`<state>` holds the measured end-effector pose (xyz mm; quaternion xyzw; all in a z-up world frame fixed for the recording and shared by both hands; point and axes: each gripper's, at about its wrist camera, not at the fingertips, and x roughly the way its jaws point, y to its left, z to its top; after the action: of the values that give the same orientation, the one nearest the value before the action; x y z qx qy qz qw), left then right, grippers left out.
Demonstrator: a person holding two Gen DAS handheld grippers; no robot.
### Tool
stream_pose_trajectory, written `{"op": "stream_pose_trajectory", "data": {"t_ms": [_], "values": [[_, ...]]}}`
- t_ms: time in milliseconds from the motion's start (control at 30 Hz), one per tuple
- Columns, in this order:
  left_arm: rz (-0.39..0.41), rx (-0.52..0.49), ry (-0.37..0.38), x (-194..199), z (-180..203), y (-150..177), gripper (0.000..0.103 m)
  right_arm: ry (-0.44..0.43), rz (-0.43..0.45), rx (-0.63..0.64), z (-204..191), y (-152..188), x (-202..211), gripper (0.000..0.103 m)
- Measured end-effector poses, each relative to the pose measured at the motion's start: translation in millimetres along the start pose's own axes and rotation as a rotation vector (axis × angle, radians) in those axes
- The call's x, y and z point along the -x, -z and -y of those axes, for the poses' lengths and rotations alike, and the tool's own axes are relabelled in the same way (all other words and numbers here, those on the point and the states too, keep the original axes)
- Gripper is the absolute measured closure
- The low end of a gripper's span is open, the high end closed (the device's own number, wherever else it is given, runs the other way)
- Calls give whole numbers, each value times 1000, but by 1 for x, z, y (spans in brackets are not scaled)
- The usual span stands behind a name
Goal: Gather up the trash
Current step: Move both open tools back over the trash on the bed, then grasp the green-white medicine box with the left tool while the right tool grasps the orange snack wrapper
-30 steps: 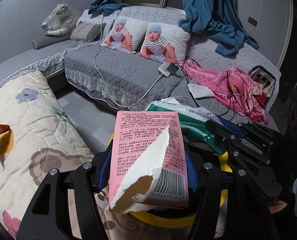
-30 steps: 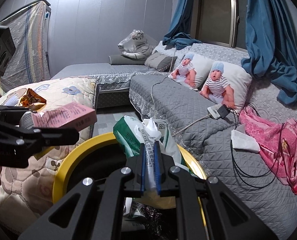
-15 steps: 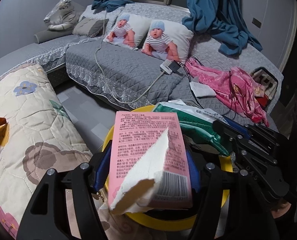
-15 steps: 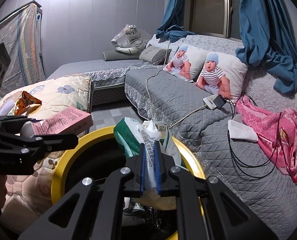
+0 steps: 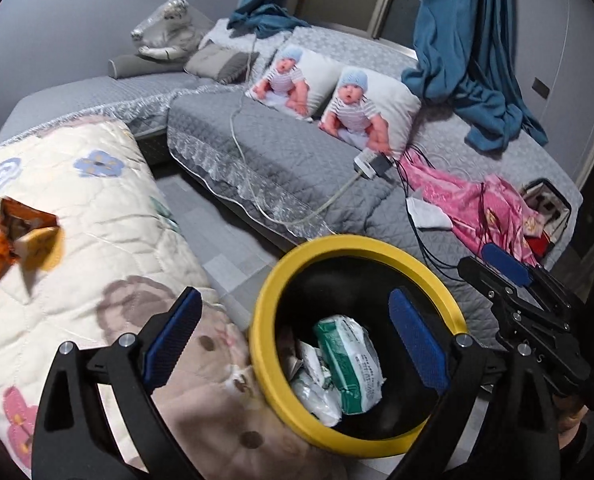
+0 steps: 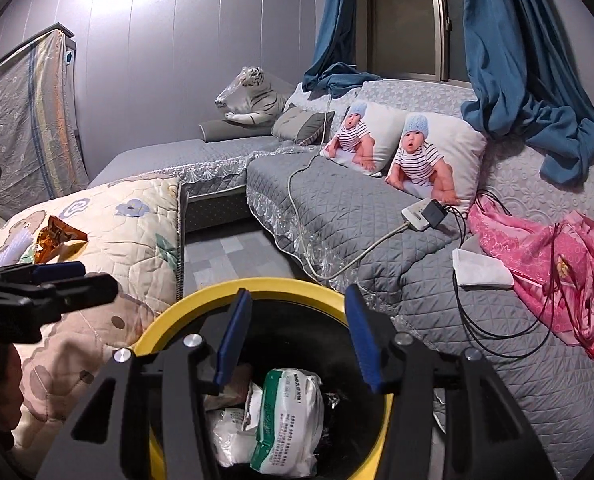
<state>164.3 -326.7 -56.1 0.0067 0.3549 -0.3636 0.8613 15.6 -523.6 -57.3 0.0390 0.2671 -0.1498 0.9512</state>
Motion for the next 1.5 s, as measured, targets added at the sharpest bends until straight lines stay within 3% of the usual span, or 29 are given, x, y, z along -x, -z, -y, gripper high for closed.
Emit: {"op": "stream_pose_trajectory", "data": {"t_ms": [567,1033,1500], "values": [[159,43,-115,93,-57,-13,13,-142,61,66,-70,-28,5,57],[252,76,-247,167,-104,2,13,-280,77,127,-137,-43,8,57],[294,116,-348,212,-141,22,13,-387,79,189,-191,-46,14,57]]}}
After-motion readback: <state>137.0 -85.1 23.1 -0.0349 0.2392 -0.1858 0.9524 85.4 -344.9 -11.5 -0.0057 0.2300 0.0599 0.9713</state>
